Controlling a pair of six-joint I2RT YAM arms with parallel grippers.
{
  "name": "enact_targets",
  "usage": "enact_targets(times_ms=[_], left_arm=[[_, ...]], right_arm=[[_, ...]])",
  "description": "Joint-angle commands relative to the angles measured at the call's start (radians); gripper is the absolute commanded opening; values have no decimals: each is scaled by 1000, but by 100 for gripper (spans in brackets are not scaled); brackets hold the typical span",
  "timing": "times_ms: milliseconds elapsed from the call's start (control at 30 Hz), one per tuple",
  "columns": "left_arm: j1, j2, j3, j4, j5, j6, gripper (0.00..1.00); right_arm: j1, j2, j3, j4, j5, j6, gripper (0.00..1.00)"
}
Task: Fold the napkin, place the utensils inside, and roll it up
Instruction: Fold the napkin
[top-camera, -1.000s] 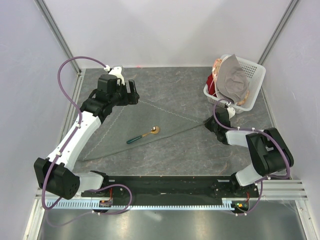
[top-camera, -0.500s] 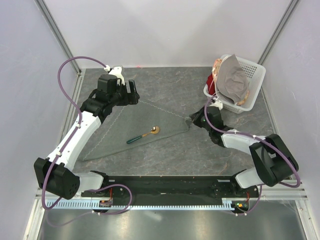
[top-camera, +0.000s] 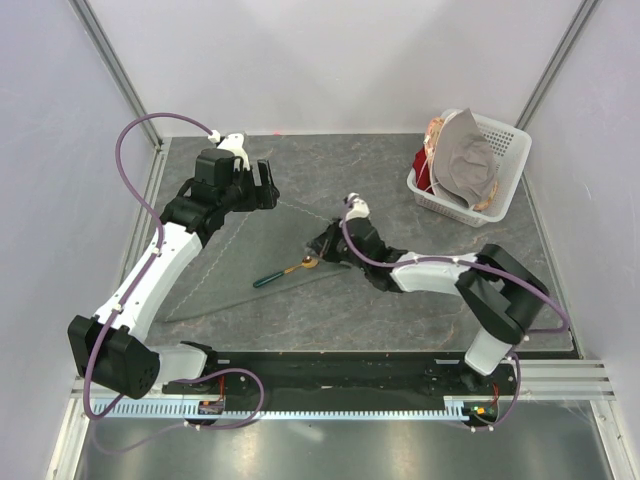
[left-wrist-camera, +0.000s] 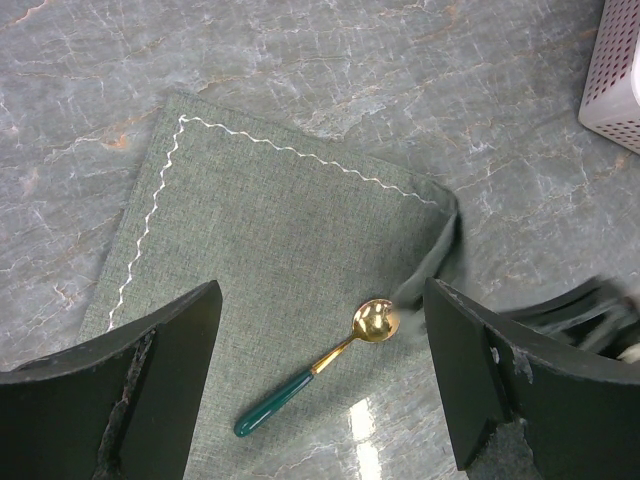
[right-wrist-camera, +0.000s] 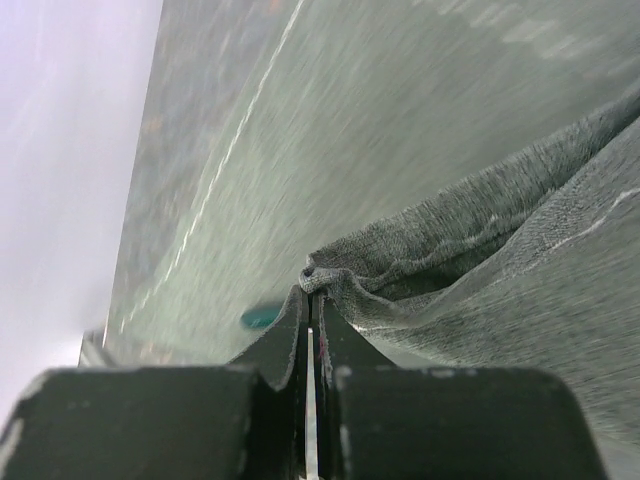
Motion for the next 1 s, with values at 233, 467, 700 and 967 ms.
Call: enact_targets(times_ms=[233, 467, 700, 967], left_arm=[[4, -26, 0, 34, 5, 16, 89], [4, -31, 0, 34, 4, 16, 89], [4, -29, -2, 36, 4, 16, 89], [2, -31, 0, 36, 4, 16, 89]], right_arm=[[170, 207, 187, 91, -86, 65, 0], [204, 256, 237, 77, -89, 67, 0], [227, 307, 279, 77, -117, 69, 0], [233, 358, 303, 91, -130, 78, 0]])
